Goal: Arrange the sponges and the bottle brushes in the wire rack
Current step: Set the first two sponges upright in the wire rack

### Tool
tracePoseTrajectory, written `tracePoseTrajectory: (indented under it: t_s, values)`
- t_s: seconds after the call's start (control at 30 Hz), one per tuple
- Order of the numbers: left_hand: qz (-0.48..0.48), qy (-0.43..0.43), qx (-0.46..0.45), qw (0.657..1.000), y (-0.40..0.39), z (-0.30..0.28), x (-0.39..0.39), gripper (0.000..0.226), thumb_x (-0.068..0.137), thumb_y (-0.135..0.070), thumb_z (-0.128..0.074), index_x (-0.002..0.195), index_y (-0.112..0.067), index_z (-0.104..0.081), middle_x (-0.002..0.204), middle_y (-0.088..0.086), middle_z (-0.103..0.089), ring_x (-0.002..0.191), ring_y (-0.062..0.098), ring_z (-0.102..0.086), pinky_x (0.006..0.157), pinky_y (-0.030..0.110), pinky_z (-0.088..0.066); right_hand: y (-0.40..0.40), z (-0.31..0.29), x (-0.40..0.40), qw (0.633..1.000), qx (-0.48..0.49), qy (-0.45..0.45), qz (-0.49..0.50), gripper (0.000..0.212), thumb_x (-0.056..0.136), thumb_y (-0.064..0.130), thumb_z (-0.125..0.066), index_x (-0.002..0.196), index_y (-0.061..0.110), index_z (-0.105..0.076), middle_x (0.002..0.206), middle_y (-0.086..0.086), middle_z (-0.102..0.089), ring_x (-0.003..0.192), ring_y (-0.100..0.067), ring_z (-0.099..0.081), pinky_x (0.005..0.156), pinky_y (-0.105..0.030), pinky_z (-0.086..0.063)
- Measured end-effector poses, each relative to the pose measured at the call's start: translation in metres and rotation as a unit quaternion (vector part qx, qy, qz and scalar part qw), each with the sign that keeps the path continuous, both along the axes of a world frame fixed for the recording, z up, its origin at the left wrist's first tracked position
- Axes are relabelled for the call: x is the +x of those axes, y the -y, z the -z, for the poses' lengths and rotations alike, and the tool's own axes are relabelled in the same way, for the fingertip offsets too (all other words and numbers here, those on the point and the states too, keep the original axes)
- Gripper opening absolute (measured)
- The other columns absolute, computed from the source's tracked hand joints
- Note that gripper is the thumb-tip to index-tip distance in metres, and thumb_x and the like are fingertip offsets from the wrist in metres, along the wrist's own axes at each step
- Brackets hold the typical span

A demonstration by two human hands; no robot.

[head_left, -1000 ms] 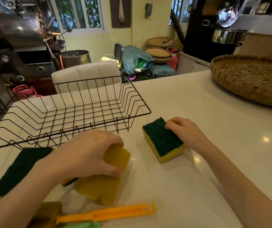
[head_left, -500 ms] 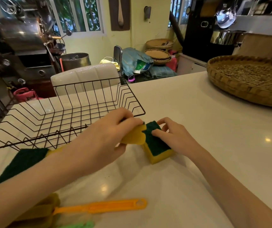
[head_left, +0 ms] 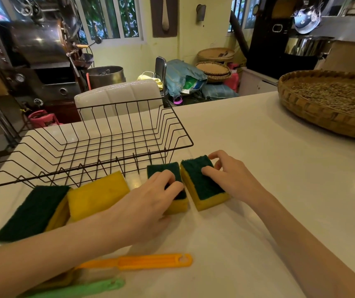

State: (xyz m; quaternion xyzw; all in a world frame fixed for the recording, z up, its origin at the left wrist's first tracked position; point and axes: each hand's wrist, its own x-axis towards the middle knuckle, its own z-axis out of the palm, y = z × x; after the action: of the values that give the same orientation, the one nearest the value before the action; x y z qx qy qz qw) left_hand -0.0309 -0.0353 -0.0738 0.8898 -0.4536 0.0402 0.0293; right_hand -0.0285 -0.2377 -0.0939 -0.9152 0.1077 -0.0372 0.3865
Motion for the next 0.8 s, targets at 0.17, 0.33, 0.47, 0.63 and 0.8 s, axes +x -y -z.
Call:
tracePoseTrajectory:
  t_s: [0.17, 0.33, 0.47, 0.63, 0.8]
  values:
    - [-0.019, -0.082, -0.037, 0.996, 0.0, -0.013, 0.004, 0.055, 0.079, -0.043, -0.058, 0.126, -0.032, -0.033, 0.129, -0.01, -0.031, 0.104, 0.001, -0.034, 0.087, 0.016, -0.044, -0.001, 0.003, 0.0, 0.999, -0.025, 0.026, -0.001, 0.045, 0.084, 0.041, -0.053, 0.124, 0.023, -0.042, 0.088, 0.008, -0.052, 0.073, -0.01, -0.052, 0.068, -0.03, -0.049]
    - [-0.051, -0.13, -0.008, 0.99, 0.003, -0.03, 0.027, 0.065, 0.068, -0.052, -0.066, 0.121, -0.027, -0.037, 0.128, -0.007, -0.036, 0.108, 0.007, -0.037, 0.084, 0.02, -0.048, 0.0, -0.004, -0.005, 0.983, -0.117, 0.117, -0.076, 0.027, 0.084, 0.026, -0.058, 0.111, 0.024, -0.05, 0.132, 0.003, -0.046, 0.117, -0.011, -0.04, 0.092, -0.022, -0.035]
    - [-0.067, -0.197, 0.074, 0.975, 0.005, -0.031, 0.04, 0.067, 0.067, -0.051, -0.069, 0.119, -0.024, -0.037, 0.119, -0.005, -0.042, 0.101, 0.01, -0.041, 0.074, 0.018, -0.042, -0.005, -0.008, -0.008, 0.971, -0.127, 0.066, -0.194, 0.021, 0.087, 0.019, -0.051, 0.108, 0.023, -0.054, 0.144, 0.001, -0.039, 0.133, -0.015, -0.031, 0.105, -0.028, -0.032]
    - [-0.063, -0.237, 0.068, 0.967, 0.01, -0.029, 0.05, 0.058, 0.068, -0.04, -0.072, 0.112, -0.021, -0.04, 0.106, -0.003, -0.045, 0.088, 0.011, -0.044, 0.062, 0.016, -0.039, -0.003, -0.02, -0.007, 0.967, -0.058, -0.036, -0.246, 0.03, 0.075, 0.035, -0.058, 0.102, 0.026, -0.049, 0.11, 0.004, -0.049, 0.097, -0.016, -0.048, 0.076, -0.027, -0.049]
    - [-0.052, -0.223, 0.073, 0.971, 0.009, -0.026, 0.055, 0.059, 0.064, -0.038, -0.077, 0.108, -0.024, -0.041, 0.103, -0.006, -0.044, 0.088, 0.01, -0.042, 0.061, 0.015, -0.035, -0.001, -0.037, -0.015, 0.936, -0.163, -0.099, -0.296, 0.07, 0.059, 0.038, -0.081, 0.115, 0.03, -0.04, 0.113, 0.006, -0.041, 0.102, -0.011, -0.039, 0.082, -0.023, -0.046]
